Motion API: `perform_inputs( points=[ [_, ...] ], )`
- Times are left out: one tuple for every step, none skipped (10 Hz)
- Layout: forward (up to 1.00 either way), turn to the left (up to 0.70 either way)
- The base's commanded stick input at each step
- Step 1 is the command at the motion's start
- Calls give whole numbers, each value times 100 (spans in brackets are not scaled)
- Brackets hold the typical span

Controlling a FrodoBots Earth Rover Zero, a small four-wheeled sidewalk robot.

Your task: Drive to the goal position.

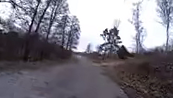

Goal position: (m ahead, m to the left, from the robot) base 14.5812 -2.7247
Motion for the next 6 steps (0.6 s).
perform_inputs(
  points=[
    [70, 0],
    [60, 0],
    [50, 0],
    [50, 0],
    [50, 0],
    [50, 0]
  ],
)
